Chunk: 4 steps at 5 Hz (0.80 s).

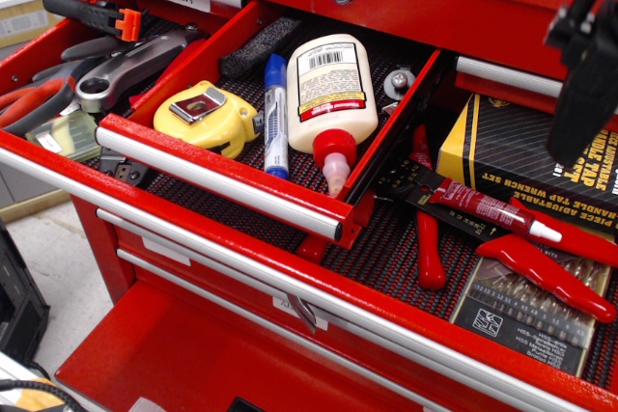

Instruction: Pick up glue and put into drawer

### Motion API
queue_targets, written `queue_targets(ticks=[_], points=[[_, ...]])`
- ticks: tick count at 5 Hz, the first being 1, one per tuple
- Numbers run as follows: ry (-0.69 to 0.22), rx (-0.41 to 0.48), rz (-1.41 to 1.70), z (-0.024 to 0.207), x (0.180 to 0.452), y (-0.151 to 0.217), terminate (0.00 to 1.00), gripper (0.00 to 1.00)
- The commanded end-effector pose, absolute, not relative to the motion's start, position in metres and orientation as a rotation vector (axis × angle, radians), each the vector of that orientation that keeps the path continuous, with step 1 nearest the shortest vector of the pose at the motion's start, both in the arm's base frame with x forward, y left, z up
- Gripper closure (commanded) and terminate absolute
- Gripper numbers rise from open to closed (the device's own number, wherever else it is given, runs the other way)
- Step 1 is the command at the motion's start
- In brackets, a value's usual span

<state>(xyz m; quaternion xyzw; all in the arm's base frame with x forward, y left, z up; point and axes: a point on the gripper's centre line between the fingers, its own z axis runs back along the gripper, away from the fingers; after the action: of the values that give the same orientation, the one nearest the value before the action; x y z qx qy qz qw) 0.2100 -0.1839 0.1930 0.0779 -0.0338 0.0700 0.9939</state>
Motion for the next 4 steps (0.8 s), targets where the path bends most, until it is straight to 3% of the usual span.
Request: queue_targets(ticks=[1,2,3,4], points=[[-0.09,0.093,0.597,0.182,0.261,-0.179,0.0,0.0],[-0.113,0.035,0.77,0.162,0.276,-0.17,0.0,0.0],[-0.129,0.034,0.918,0.137,0.287,-0.156,0.0,0.0],[-0.184,0.002,0.903,0.119,0.297,-0.149,0.0,0.0]])
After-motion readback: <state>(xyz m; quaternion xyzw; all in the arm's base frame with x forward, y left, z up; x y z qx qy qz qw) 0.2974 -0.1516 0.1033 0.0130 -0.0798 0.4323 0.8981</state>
